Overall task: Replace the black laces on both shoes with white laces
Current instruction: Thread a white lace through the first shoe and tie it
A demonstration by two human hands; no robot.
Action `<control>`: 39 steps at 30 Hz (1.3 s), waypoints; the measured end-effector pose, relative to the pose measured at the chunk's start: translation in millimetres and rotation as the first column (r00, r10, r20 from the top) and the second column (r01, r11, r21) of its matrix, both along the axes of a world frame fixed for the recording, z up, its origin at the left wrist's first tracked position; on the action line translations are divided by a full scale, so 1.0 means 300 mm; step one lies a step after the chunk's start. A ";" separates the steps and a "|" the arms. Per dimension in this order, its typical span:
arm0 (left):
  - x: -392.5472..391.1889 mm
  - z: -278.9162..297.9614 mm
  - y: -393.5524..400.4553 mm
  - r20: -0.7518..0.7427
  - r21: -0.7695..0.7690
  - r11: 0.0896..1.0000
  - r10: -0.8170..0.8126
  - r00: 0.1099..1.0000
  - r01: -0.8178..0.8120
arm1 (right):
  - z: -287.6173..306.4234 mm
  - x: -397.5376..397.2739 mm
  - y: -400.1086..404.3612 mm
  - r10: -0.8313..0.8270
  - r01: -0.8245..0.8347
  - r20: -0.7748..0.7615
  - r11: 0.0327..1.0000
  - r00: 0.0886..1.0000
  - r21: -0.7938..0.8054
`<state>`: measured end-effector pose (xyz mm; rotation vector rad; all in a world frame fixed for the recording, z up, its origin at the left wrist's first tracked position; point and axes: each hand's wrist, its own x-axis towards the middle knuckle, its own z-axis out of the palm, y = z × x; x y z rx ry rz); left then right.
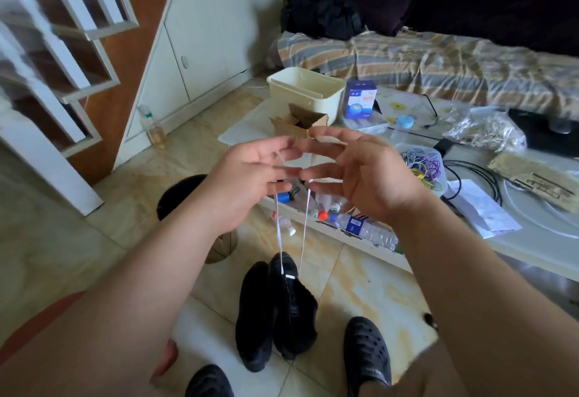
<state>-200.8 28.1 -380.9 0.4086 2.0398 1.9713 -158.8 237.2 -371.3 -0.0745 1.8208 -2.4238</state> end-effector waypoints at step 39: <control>-0.205 -1.249 0.067 0.285 -0.817 0.554 0.145 0.947 0.161 | -1.297 -0.172 -0.084 -0.376 -0.290 0.457 0.422 0.806 0.859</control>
